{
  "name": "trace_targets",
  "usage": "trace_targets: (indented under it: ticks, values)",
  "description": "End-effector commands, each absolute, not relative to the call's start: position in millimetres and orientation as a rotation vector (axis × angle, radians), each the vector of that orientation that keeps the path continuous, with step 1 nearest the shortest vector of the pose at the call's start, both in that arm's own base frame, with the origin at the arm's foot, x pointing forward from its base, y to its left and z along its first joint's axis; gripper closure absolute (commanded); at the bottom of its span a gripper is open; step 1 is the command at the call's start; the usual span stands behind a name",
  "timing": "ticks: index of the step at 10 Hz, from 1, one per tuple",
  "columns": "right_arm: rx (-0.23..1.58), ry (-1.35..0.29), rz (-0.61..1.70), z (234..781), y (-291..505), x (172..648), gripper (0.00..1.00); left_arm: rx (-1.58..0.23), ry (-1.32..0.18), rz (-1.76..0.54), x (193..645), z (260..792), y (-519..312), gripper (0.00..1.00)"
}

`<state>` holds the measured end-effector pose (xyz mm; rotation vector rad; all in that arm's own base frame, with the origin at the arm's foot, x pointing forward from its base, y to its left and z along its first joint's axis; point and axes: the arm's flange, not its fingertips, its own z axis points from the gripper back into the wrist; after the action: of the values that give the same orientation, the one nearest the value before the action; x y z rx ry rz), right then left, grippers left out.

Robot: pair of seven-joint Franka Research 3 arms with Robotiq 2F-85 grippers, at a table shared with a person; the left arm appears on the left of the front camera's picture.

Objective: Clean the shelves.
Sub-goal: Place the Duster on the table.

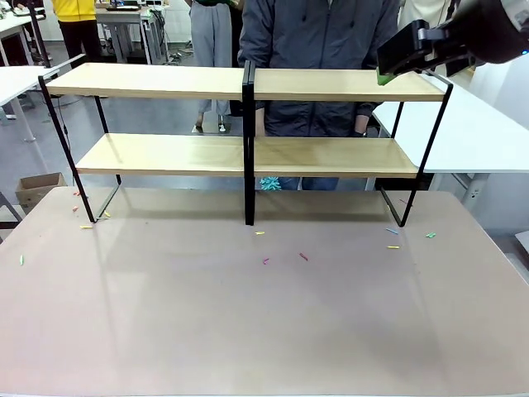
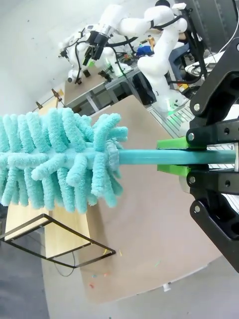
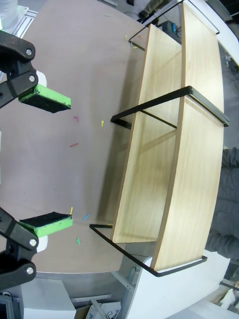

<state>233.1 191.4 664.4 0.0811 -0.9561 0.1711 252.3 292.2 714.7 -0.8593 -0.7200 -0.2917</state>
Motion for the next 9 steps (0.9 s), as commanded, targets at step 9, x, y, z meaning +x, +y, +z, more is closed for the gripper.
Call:
trace_targets:
  ticks: [9]
  values:
    - [1.313,-0.833,-0.173,392.3,109.4,122.2,0.00,-0.739,0.015,-1.240,333.8,597.3,74.2,0.88]
